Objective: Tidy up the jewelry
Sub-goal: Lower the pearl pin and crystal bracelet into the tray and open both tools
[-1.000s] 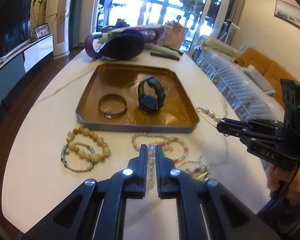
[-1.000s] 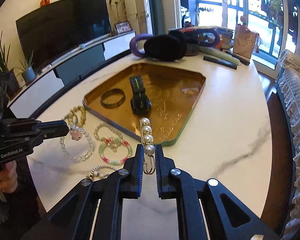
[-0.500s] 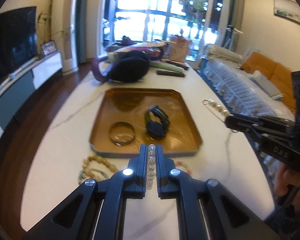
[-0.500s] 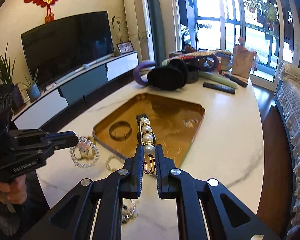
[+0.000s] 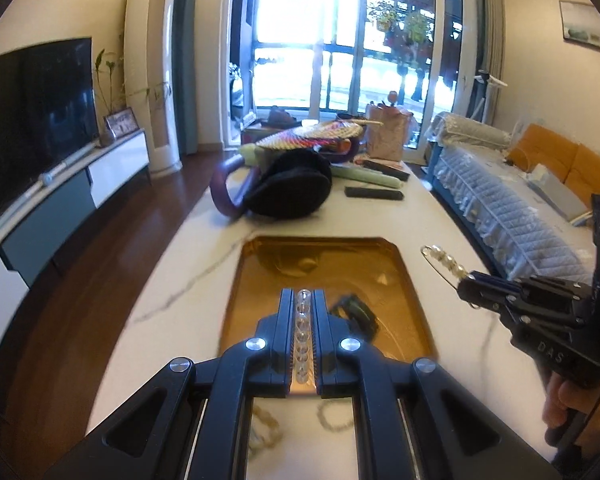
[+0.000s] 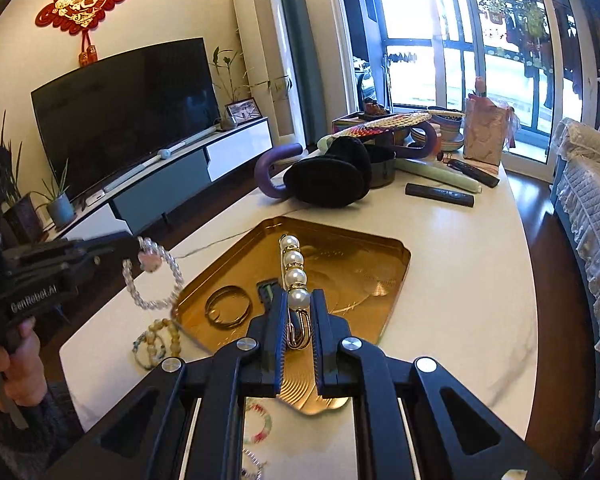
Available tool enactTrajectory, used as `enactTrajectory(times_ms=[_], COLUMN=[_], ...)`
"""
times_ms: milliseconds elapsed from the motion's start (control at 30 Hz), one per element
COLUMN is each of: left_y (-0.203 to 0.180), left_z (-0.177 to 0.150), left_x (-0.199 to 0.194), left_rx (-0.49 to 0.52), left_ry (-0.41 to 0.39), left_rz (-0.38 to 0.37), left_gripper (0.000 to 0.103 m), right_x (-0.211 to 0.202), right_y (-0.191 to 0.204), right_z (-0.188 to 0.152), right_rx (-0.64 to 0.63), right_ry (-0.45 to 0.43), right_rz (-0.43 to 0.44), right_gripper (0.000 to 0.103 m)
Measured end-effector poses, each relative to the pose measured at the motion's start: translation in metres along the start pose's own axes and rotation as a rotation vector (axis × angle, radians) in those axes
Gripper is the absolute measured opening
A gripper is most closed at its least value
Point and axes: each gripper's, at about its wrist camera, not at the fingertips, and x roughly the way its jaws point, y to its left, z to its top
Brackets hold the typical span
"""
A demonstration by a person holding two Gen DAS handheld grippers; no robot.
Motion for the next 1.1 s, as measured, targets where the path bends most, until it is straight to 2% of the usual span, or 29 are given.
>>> enactTrajectory(times_ms=[100, 200, 400, 467, 600, 767, 833, 867, 900, 933, 967, 1000, 1067, 1100], left_y=[-0.002, 0.001, 0.025, 0.036, 0.048, 0.048, 0.047, 0.045, 0.043, 0.038, 0.035, 0.033, 0.030, 0.029], left_z=[0.008, 0.011, 0.010, 0.004, -0.013, -0.028, -0.030, -0.030, -0.030, -0.030, -0.030, -0.030, -0.031, -0.033], left_x=[0.015, 0.038, 0.105, 0.130, 0.160, 0.169, 0.164, 0.159, 0.155, 0.149, 0.139, 0.129, 0.103, 0.090], left_rx=[0.039, 0.041, -0.053, -0.084, -0.127, -0.117, -0.111, -0.099, -0.083, -0.059, -0.038, -0.023, -0.004, 0.002], left_ry=[-0.002, 0.019, 0.156, 0.219, 0.298, 0.323, 0.305, 0.295, 0.289, 0.285, 0.269, 0.238, 0.155, 0.127], left_rz=[0.026, 0.019, -0.069, -0.076, -0.067, -0.021, -0.035, -0.042, -0.041, -0.029, -0.016, -0.003, 0.023, 0.023], left_gripper=[0.008, 0.008, 0.008, 0.008, 0.008, 0.008, 0.008, 0.012, 0.021, 0.031, 0.057, 0.079, 0.088, 0.089], right_x=[0.011, 0.023, 0.061, 0.074, 0.101, 0.114, 0.114, 0.112, 0.109, 0.105, 0.098, 0.090, 0.079, 0.072], right_y=[-0.006, -0.013, -0.026, -0.029, -0.033, -0.034, -0.034, -0.035, -0.037, -0.037, -0.038, -0.039, -0.037, -0.035], right_z=[0.004, 0.004, -0.003, -0.010, -0.022, -0.033, -0.034, -0.033, -0.032, -0.031, -0.030, -0.029, -0.028, -0.030], right_rx=[-0.010, -0.004, 0.014, 0.025, 0.035, 0.037, 0.041, 0.047, 0.056, 0.064, 0.075, 0.083, 0.094, 0.095], right_ry=[0.003, 0.020, 0.084, 0.118, 0.185, 0.225, 0.216, 0.208, 0.198, 0.186, 0.160, 0.142, 0.126, 0.117], right_rz=[-0.013, -0.020, -0.033, -0.037, -0.034, -0.028, -0.035, -0.039, -0.028, -0.024, -0.026, -0.024, -0.006, 0.004], right_gripper=[0.010, 0.010, 0.010, 0.010, 0.010, 0.010, 0.013, 0.023, 0.043, 0.053, 0.064, 0.064, 0.064, 0.064])
